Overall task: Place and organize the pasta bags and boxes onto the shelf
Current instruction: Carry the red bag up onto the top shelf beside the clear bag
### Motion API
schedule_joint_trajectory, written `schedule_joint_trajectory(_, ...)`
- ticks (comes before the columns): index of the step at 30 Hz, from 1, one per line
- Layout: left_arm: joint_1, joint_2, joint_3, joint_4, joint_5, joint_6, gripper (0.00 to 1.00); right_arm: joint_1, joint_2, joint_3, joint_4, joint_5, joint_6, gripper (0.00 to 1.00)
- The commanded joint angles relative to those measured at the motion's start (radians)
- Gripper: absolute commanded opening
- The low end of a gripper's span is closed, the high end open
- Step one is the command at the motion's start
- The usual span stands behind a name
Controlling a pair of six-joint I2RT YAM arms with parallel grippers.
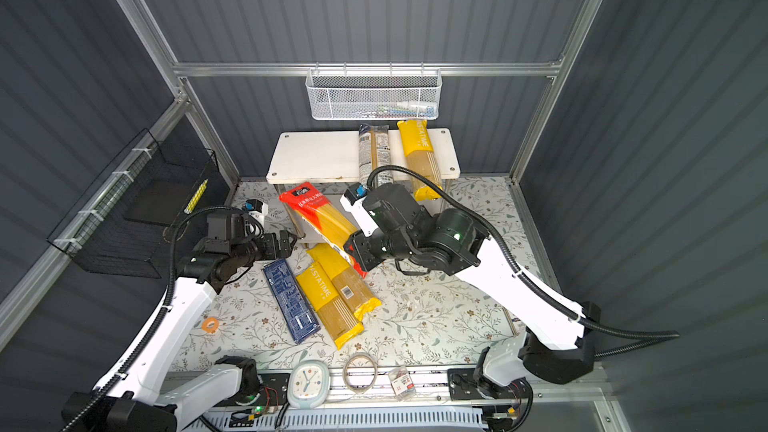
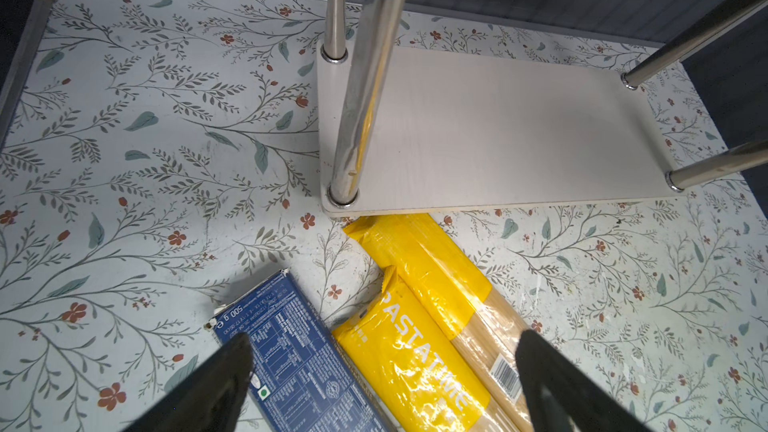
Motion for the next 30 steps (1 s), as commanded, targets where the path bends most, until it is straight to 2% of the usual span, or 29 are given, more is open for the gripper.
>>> schedule_joint_trajectory(1,0.005,0.0,0.004,-0.011,0.038,0.009,1.0,0.001,0.027,0.09,0.206,0.104,-0.032,0.17)
schedule_joint_trajectory(7,0.006,0.002,0.003,-0.013,0.031,0.012,1.0,-0.012,0.149,0.216,0.193,0.187,-0.025,0.18)
schedule_joint_trajectory(13,0.005,-0.004,-0.003,-0.015,0.032,0.012,1.0,-0.045,0.189,0.234,0.256,0.239,-0.005,0.18)
schedule_joint_trajectory(19,0.005,-0.002,-0.003,-0.014,0.027,0.014,1.0,-0.063,0.268,0.354,0.18,0.325,-0.008,0.18)
schedule_joint_trajectory(30,0.005,0.014,-0.007,-0.008,0.052,0.009,1.0,-0.101,0.299,0.36,0.289,0.379,0.015,0.19)
